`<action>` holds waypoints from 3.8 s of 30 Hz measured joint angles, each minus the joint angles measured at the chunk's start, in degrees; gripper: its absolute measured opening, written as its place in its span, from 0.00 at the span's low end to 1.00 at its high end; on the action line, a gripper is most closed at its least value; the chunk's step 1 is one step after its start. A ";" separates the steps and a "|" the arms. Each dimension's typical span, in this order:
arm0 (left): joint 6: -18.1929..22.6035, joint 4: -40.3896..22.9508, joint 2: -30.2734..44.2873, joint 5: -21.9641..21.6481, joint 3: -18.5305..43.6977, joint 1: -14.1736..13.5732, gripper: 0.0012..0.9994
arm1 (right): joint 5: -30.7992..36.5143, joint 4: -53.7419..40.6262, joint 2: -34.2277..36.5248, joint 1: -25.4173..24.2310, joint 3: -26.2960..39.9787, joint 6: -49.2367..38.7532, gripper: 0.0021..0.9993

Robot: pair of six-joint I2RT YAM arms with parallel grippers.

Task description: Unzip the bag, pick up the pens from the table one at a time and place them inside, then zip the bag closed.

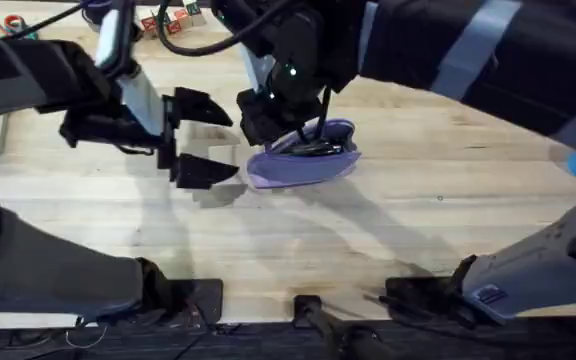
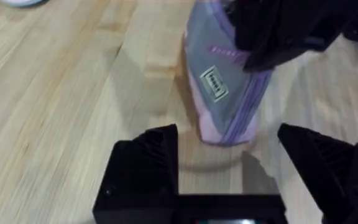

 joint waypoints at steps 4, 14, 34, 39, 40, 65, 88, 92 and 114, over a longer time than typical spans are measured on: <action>-0.64 1.83 0.01 0.67 0.00 -4.07 1.00 | 0.02 0.00 0.00 0.00 0.02 0.00 0.03; -5.07 6.02 6.07 5.28 0.00 -7.49 1.00 | 0.02 0.00 0.00 0.00 0.02 0.00 0.03; -6.27 8.95 10.23 7.73 -0.04 -12.53 0.27 | 0.22 0.44 0.01 0.00 0.02 0.00 0.03; -6.23 9.22 10.23 7.75 -0.04 -12.79 0.04 | 0.48 0.48 0.00 -0.02 0.02 0.00 0.03; -6.23 9.21 10.23 7.75 -0.04 -12.79 0.04 | 0.51 0.46 0.01 -0.15 0.02 0.00 0.03; -6.26 9.73 10.23 7.95 -0.04 -12.79 0.04 | -3.40 -8.88 0.00 -15.34 0.28 -8.66 0.03; -6.27 9.17 10.23 8.08 -0.07 -12.79 0.04 | 3.58 -13.53 0.01 -33.47 0.50 -15.96 0.03; -6.27 9.17 10.23 8.08 -0.07 -12.79 0.04 | 3.74 -14.89 0.00 -33.35 0.50 -16.17 0.03; -6.27 9.17 10.23 8.08 -0.07 -12.79 0.04 | 0.53 -17.21 -15.34 -24.10 9.15 -14.25 0.99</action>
